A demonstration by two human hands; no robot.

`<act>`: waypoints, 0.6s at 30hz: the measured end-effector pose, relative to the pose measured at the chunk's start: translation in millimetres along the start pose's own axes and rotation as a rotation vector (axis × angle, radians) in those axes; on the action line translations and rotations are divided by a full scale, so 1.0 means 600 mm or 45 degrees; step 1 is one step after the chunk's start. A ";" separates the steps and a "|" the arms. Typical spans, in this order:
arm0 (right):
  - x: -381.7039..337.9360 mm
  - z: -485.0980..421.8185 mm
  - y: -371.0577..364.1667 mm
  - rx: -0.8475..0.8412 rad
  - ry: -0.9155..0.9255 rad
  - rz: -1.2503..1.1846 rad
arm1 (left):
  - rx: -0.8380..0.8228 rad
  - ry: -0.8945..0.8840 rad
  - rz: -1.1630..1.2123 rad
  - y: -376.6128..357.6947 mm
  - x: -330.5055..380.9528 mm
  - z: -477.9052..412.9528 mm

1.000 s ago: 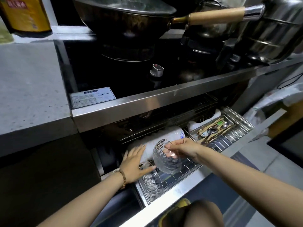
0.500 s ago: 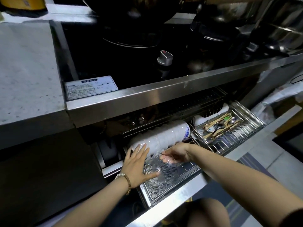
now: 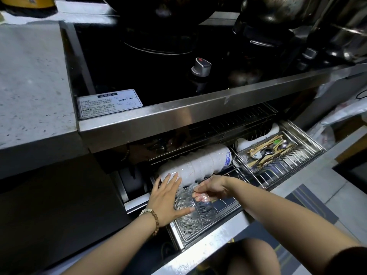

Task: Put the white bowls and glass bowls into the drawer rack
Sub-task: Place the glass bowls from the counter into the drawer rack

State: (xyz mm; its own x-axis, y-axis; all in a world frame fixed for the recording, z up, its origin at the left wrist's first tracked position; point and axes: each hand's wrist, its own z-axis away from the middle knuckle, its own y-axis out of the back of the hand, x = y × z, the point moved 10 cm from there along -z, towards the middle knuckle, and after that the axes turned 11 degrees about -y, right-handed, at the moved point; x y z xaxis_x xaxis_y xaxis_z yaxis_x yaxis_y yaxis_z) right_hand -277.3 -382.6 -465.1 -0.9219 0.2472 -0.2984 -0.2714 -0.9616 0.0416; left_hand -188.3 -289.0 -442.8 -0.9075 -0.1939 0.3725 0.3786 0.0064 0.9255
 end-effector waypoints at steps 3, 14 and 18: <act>-0.009 0.012 0.017 0.170 0.051 0.193 | -0.026 0.006 0.013 0.000 0.001 0.000; -0.099 0.229 0.055 0.756 0.870 0.096 | -0.033 -0.002 0.381 0.091 0.056 0.007; -0.102 0.376 0.055 0.817 1.185 -0.077 | 0.039 -0.180 0.324 0.196 0.124 0.026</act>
State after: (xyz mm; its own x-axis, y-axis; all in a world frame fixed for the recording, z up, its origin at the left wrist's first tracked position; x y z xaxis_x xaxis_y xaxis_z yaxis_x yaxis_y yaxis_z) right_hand -292.3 -402.3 -230.3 -0.4108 -0.1516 -0.8990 -0.6472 -0.6460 0.4047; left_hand -214.1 -287.3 -305.1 -0.8011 -0.0436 0.5969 0.5938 0.0670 0.8018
